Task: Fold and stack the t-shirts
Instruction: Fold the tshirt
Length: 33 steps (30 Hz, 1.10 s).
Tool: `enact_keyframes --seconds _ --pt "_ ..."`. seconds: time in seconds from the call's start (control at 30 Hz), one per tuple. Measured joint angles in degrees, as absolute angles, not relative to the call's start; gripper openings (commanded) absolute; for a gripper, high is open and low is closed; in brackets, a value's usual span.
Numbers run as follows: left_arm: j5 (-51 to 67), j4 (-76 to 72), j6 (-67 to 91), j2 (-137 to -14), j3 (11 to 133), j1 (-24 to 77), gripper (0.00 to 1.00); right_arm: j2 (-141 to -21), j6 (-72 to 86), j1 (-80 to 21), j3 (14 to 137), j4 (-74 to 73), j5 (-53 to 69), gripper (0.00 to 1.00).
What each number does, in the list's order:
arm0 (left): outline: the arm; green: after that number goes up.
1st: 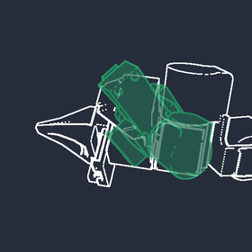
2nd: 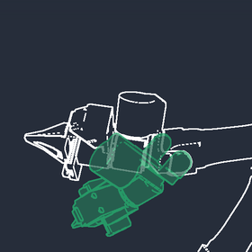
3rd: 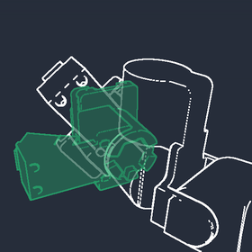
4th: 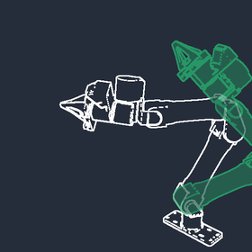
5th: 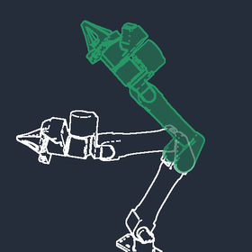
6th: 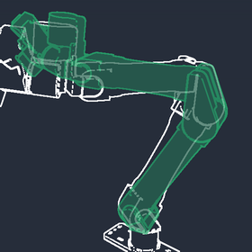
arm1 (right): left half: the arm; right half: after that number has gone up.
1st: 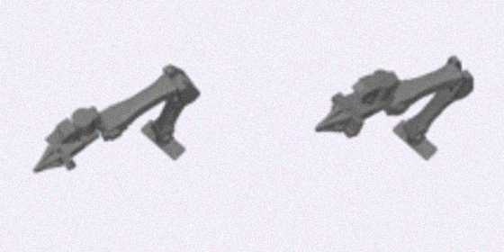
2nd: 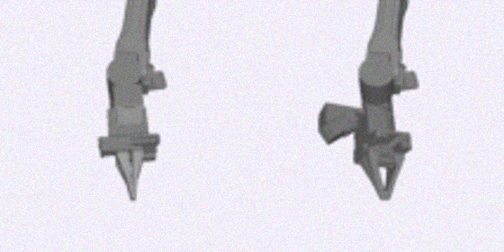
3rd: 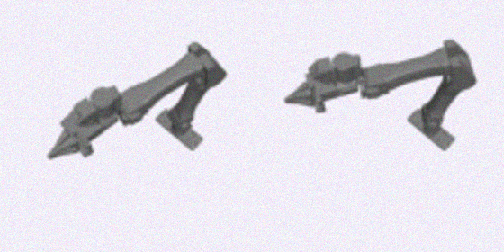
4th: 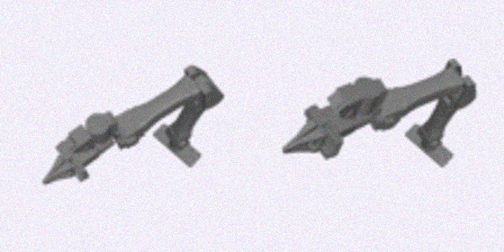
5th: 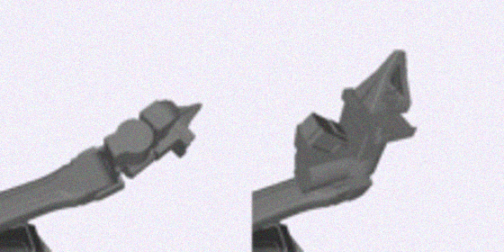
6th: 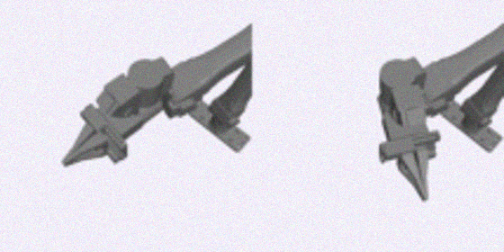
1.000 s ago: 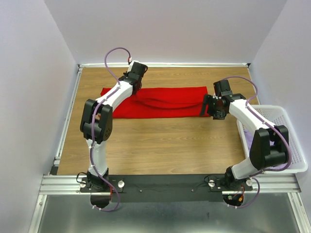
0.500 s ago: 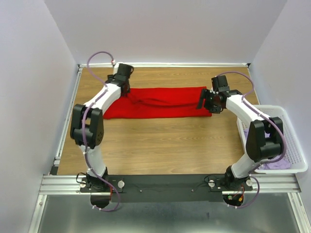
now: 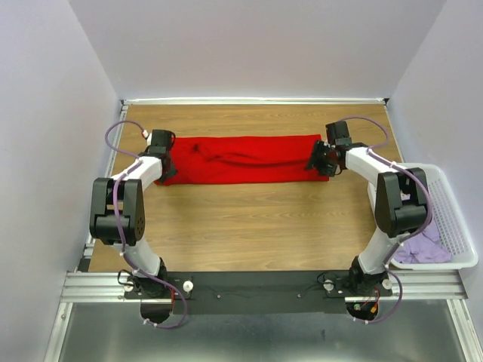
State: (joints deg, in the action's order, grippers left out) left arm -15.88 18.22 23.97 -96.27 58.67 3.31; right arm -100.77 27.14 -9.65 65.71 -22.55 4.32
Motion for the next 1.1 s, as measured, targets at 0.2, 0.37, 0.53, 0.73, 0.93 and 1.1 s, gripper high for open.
enact_keyframes --seconds 0.2,0.37,0.53,0.73,0.93,1.1 --pt "-15.3 17.4 24.3 -99.4 58.0 -0.6 0.29 -103.1 28.3 -7.8 62.5 -18.0 4.2 0.57" --pt "-14.7 15.7 24.9 -98.3 56.1 -1.7 0.29 -101.3 29.7 -7.1 59.2 -14.9 4.1 0.57" --pt "-14.2 15.9 25.3 -93.3 50.7 -2.4 0.3 -96.8 31.0 -7.1 54.4 -15.4 3.7 0.59" --pt "-14.2 20.2 25.4 -86.3 46.1 -3.5 0.49 -90.2 30.6 -7.1 51.2 -22.7 1.9 0.66" --pt "-11.5 23.0 25.5 -79.4 49.5 -3.5 0.64 -87.6 27.8 -8.1 55.9 -26.9 3.0 0.74" --pt "-6.3 22.1 26.3 -76.6 53.3 -2.6 0.65 -88.1 24.5 -14.4 63.0 -26.9 5.1 0.74"
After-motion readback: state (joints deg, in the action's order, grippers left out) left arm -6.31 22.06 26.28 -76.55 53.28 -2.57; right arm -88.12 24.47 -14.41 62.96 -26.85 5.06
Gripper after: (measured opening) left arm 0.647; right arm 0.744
